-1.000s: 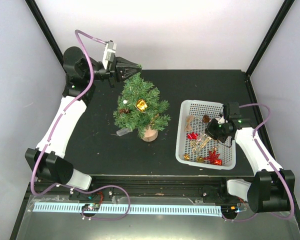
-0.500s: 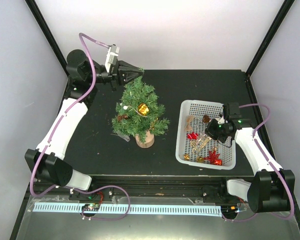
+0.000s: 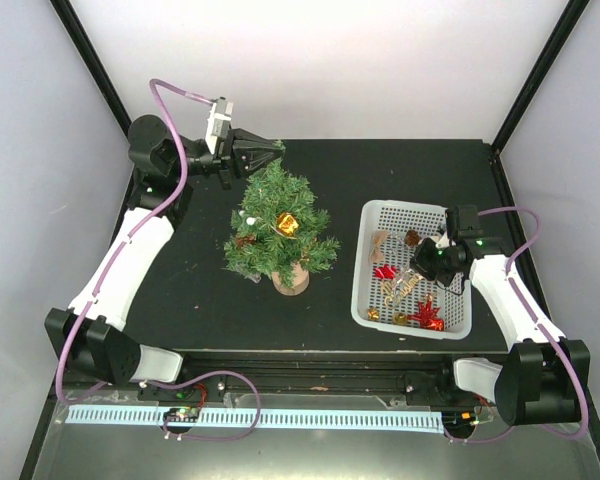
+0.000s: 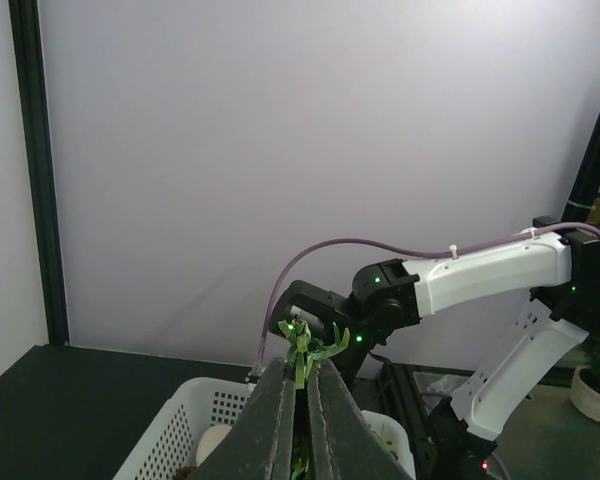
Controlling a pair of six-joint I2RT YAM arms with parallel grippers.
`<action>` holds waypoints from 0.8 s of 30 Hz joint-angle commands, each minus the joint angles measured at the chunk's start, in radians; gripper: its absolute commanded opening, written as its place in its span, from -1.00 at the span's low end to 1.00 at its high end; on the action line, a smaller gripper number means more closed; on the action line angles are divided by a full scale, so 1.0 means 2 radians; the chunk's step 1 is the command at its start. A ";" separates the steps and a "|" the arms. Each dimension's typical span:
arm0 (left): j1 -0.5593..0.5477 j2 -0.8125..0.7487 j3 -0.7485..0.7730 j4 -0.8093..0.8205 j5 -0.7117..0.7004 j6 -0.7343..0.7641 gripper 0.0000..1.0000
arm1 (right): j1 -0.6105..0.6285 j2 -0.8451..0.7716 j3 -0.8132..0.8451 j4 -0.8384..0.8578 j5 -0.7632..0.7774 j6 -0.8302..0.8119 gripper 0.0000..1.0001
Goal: Decorate the small christmas tree
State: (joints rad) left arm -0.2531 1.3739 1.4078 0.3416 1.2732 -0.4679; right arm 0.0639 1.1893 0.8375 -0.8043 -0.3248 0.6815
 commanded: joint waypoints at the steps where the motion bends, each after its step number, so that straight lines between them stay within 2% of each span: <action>1: -0.002 -0.018 -0.014 0.039 -0.009 -0.025 -0.97 | 0.000 -0.003 0.014 -0.002 -0.003 -0.005 -0.98; 24: 0.006 -0.040 -0.080 0.114 -0.027 -0.102 -0.97 | 0.000 -0.010 0.024 -0.018 0.002 -0.011 -0.98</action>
State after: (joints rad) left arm -0.2504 1.3075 1.2766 0.5129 1.2068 -0.6189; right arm 0.0639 1.1870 0.8532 -0.8249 -0.3241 0.6743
